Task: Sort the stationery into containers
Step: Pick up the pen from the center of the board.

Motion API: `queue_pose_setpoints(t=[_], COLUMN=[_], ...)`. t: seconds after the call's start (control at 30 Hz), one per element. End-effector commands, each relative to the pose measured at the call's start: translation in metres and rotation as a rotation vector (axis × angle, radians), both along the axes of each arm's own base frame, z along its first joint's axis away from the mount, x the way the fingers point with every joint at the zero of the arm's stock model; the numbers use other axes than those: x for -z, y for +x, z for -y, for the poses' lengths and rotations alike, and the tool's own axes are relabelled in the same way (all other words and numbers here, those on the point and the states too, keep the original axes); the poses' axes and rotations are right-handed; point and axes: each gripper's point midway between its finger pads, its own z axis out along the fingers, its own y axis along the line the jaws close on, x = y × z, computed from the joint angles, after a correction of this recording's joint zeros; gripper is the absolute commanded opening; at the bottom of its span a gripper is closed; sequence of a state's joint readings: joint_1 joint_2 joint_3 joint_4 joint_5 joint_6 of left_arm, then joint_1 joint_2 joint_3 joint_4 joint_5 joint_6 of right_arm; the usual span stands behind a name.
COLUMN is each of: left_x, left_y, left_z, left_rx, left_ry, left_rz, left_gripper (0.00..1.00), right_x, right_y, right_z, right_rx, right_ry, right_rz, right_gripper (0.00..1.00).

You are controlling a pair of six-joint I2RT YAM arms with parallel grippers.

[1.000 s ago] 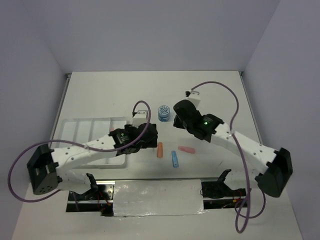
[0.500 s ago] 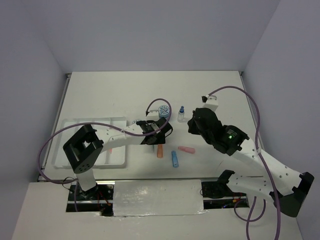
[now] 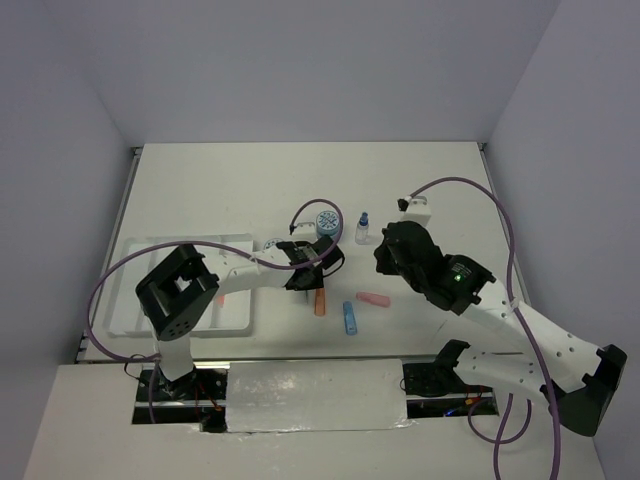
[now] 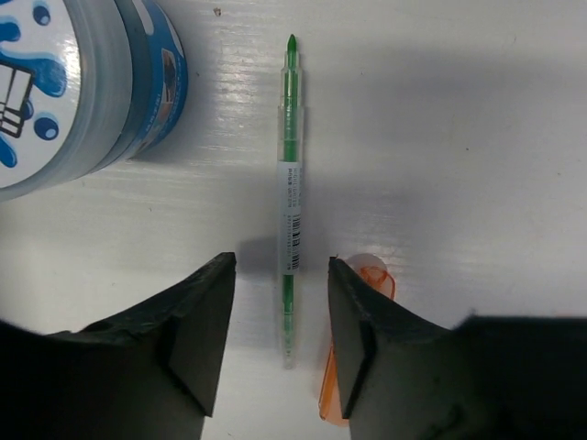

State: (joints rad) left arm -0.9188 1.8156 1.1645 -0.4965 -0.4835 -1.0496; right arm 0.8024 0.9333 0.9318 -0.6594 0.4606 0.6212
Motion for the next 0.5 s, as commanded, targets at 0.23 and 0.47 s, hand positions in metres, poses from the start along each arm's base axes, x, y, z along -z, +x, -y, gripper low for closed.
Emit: queue_pose_setpoints(t=[0.23, 0.47], left_x=[0.029, 0.028], left_y=[-0.006, -0.010], left_z=[-0.006, -0.012], left_rx=[-0.014, -0.014], left_ry=[-0.001, -0.007], left_rz=[-0.052, -0.065], left_gripper=[0.31, 0.00], right_x=[-0.012, -0.014], right_y=[0.003, 0.000], right_z=[-0.005, -0.011], right_rx=[-0.025, -0.057], right_ry=[0.042, 0.073], right_rz=[0.051, 0.060], right_gripper=[0.00, 0.00])
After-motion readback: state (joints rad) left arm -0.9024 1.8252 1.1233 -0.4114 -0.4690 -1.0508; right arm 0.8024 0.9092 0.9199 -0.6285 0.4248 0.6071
